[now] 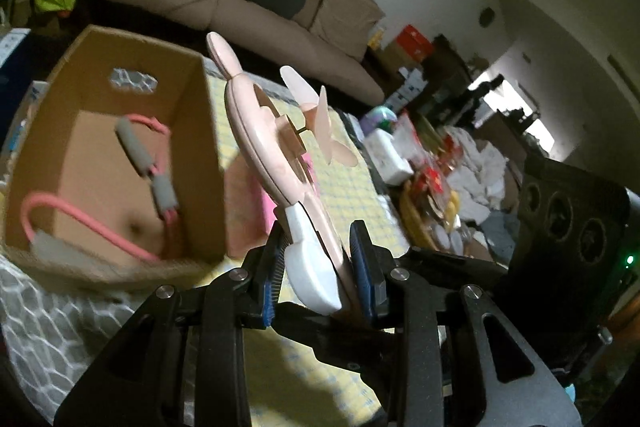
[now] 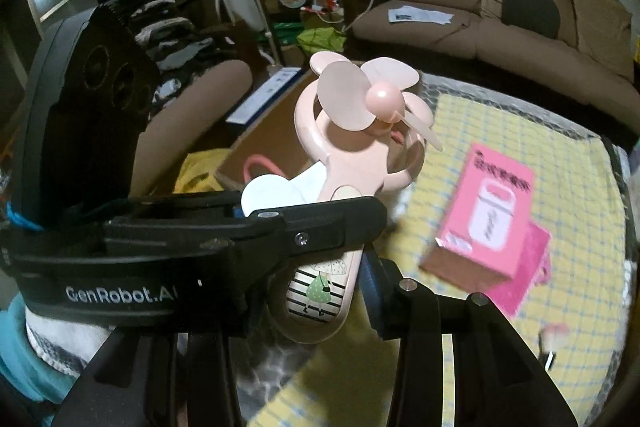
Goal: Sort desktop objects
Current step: 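Carry the fan with the left gripper into the box and open it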
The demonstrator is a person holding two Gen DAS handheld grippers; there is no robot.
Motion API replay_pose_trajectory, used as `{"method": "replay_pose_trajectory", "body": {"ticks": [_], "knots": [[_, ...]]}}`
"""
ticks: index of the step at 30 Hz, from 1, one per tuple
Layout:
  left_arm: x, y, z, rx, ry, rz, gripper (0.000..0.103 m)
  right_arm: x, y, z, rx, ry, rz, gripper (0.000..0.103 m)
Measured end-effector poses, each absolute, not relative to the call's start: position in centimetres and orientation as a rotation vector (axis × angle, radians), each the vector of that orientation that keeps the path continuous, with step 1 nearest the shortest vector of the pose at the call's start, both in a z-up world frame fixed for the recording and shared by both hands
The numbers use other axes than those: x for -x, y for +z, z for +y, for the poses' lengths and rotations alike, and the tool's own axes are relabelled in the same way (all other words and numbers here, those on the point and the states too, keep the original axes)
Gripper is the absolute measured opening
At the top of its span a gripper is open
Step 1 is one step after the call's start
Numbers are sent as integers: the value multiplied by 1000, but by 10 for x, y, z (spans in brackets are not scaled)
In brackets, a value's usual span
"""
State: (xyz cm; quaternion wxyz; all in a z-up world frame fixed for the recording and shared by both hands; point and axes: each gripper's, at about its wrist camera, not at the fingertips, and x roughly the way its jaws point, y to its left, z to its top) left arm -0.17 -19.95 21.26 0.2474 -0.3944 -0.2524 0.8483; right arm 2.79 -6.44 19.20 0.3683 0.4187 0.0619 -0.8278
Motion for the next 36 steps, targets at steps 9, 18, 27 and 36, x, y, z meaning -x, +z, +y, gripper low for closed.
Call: {"method": "replay_pose_trajectory", "body": {"ticks": [9, 18, 27, 36], "knots": [[48, 202, -259, 1116, 2390, -711, 29, 28, 184, -135, -1077, -2052, 191, 42], [106, 165, -289, 1306, 2418, -703, 29, 92, 144, -179, -1166, -1967, 135, 42], [141, 137, -277, 1488, 2413, -551, 29, 120, 111, -189, -1234, -1950, 151, 45], [160, 110, -261, 1637, 2383, -497, 19, 118, 107, -175, -1242, -1922, 174, 58]]}}
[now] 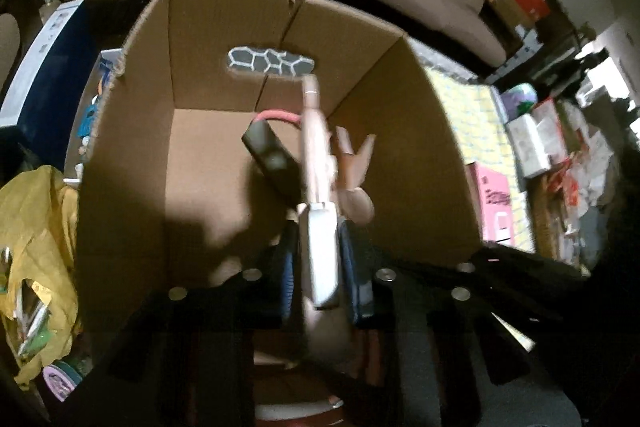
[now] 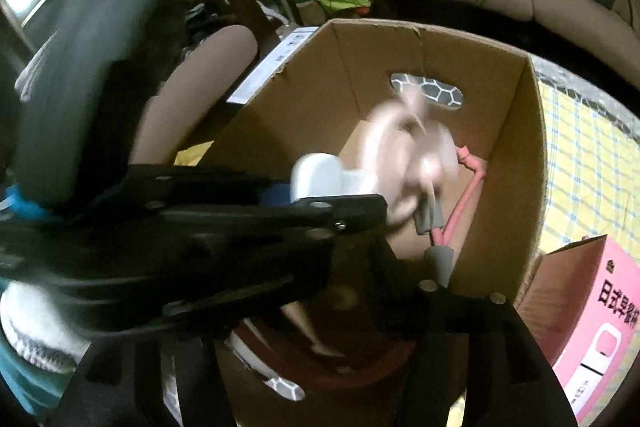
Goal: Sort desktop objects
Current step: 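Carry the fan with the left gripper into the box and open it, then withdraw the left gripper up out of the box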
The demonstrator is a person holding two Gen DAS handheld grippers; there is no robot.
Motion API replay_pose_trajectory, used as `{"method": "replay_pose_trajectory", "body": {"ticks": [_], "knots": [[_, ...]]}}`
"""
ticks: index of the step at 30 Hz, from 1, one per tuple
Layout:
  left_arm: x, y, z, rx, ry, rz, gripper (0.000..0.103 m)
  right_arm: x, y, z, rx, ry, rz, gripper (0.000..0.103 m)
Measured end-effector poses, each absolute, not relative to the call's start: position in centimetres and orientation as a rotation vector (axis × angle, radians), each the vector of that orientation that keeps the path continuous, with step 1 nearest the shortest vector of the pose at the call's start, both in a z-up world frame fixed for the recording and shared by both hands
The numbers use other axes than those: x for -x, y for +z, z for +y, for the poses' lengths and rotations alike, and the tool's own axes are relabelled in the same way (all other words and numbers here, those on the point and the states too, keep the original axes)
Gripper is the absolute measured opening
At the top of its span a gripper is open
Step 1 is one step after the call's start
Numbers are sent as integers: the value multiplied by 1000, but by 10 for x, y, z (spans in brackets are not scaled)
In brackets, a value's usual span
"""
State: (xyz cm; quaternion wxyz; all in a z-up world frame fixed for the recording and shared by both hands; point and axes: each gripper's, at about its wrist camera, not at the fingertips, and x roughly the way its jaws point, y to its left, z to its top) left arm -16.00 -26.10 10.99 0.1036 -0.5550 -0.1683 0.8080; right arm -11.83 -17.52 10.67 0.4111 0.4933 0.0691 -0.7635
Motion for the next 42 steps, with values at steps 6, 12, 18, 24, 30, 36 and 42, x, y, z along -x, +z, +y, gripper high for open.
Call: {"method": "replay_pose_trajectory", "body": {"ticks": [6, 12, 18, 24, 30, 36, 42], "knots": [[159, 109, -260, 1681, 2391, -470, 20, 108, 114, -163, -1218, -1942, 277, 58], [157, 102, -255, 1763, 2385, -438, 21, 107, 123, -137, -1202, -1969, 208, 61], [151, 111, -257, 1751, 2418, -424, 20, 100, 129, -134, -1207, -1981, 211, 61], [140, 128, -261, 1706, 2431, -450, 23, 96, 132, -130, -1200, -1991, 212, 62], [119, 151, -270, 1641, 2443, -504, 43, 88, 137, -131, -1192, -2013, 234, 80], [87, 177, -273, 1567, 2507, -426, 56, 74, 141, -134, -1174, -2060, 278, 86], [64, 181, -279, 1562, 2510, -458, 64, 62, 146, -136, -1171, -2083, 284, 89]]}}
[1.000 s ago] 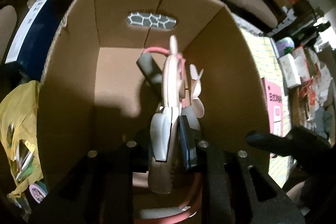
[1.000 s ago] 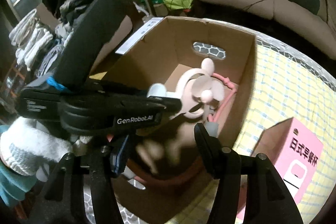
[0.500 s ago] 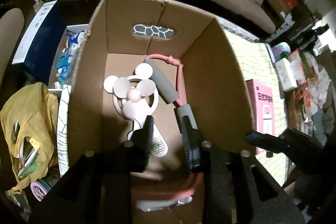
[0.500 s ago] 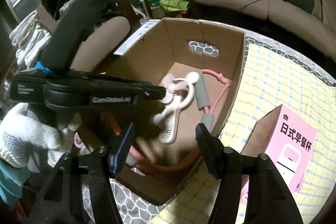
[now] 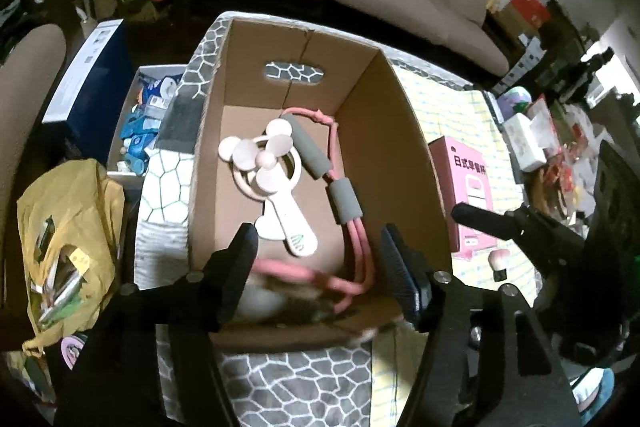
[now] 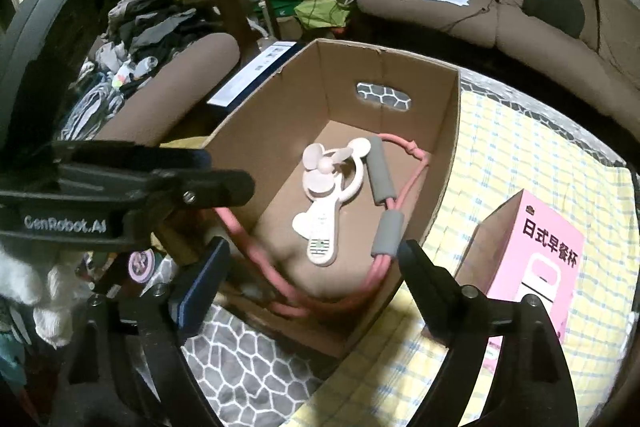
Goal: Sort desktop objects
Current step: 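Withdraw the left gripper up out of the box, then move both grippers from the box over the cloth toward the pink box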
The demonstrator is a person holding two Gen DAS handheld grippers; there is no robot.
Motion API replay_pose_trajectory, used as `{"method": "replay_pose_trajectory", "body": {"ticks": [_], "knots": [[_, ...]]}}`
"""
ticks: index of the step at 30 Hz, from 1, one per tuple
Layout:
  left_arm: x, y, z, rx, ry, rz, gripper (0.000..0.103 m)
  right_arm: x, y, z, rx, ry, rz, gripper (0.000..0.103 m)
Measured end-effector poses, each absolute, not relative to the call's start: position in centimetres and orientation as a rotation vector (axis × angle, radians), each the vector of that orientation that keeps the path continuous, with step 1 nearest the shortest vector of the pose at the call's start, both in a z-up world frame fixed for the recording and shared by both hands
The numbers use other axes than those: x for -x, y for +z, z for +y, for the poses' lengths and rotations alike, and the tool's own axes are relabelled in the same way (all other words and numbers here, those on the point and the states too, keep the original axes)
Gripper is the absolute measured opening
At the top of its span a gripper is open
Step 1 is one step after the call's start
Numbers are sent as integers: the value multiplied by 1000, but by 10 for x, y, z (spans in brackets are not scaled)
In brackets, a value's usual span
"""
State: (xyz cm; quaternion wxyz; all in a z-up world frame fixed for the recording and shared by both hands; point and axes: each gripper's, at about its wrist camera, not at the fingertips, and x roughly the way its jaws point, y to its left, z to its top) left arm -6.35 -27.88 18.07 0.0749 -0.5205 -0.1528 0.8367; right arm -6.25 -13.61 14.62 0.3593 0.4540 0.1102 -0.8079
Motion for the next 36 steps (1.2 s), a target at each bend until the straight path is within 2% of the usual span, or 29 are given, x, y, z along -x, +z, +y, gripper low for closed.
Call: {"method": "replay_pose_trajectory", "body": {"ticks": [3, 5, 7, 14, 24, 25, 26, 36], "knots": [[52, 180, -283, 1557, 2509, -476, 70, 54, 149, -138, -1166, -2099, 303, 91], [44, 180, -284, 1558, 2504, -481, 79, 50, 150, -139, -1169, -2101, 302, 91], [37, 180, -285, 1563, 2501, -469, 80, 46, 151, -139, -1179, -2096, 299, 91], [12, 186, -287, 1542, 2524, -444, 92, 26, 159, -141, -1177, -2118, 335, 91], [-19, 204, -293, 1492, 2541, -469, 93, -5, 172, -129, -1166, -2164, 333, 91], [-22, 209, -296, 1468, 2542, -495, 96, -7, 174, -128, -1162, -2169, 330, 91], [-23, 213, -299, 1447, 2541, -518, 103, -8, 177, -127, -1158, -2174, 325, 91], [-41, 235, -302, 1385, 2573, -504, 103, -23, 196, -107, -1115, -2202, 252, 91]]}}
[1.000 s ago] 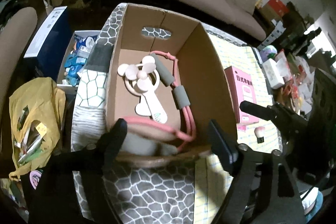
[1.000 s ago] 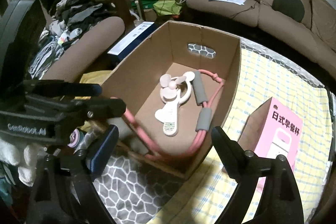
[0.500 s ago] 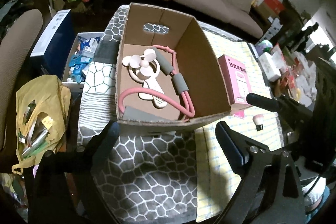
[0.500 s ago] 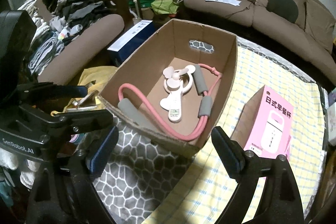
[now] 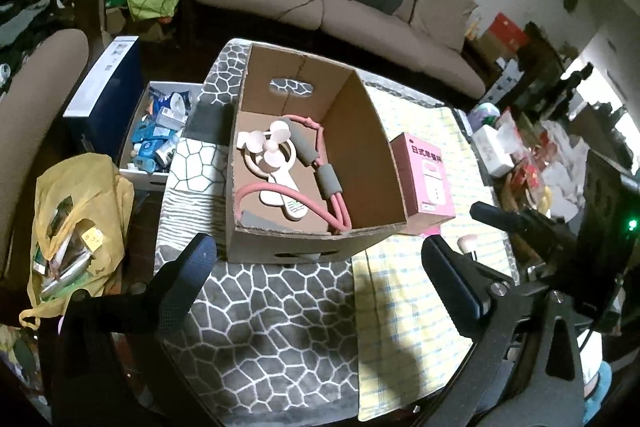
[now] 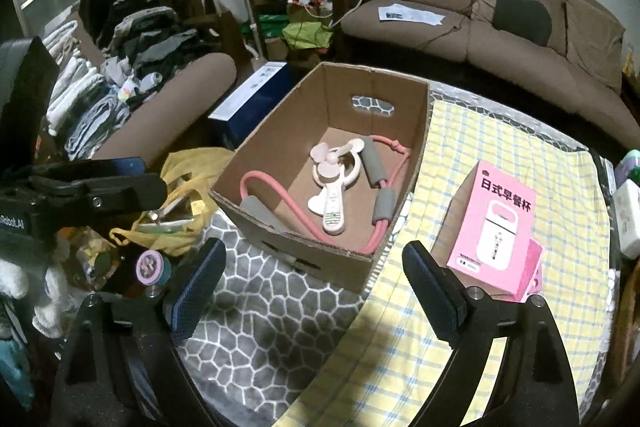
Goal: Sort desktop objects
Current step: 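Move both grippers from the box over the cloth toward the pink box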
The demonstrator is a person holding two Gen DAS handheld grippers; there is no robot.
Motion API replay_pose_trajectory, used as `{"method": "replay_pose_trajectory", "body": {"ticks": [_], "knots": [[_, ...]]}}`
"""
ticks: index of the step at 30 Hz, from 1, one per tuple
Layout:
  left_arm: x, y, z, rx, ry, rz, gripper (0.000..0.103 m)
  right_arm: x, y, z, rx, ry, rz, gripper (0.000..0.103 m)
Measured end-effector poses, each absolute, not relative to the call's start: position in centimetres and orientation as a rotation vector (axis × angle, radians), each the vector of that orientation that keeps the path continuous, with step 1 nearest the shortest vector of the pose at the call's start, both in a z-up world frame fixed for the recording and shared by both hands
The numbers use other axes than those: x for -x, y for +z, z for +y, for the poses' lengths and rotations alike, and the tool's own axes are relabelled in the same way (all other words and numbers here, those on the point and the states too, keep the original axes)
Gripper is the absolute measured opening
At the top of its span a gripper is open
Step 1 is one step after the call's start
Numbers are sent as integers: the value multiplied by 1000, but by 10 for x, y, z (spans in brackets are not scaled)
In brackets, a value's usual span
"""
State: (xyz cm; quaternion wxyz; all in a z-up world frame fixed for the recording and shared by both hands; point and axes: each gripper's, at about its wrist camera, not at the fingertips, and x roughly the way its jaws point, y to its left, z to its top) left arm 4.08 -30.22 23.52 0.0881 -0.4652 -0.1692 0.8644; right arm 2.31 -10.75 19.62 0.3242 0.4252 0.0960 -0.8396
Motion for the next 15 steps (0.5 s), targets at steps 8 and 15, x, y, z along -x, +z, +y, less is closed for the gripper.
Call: {"method": "replay_pose_trajectory", "body": {"ticks": [8, 15], "knots": [[-49, 228, -282, 1371, 2572, -440, 103, -28, 193, -78, -1124, -2206, 224, 91], [-54, 224, -244, 1324, 2556, -351, 103, -26, 190, -25, -1150, -2254, 183, 91]]}}
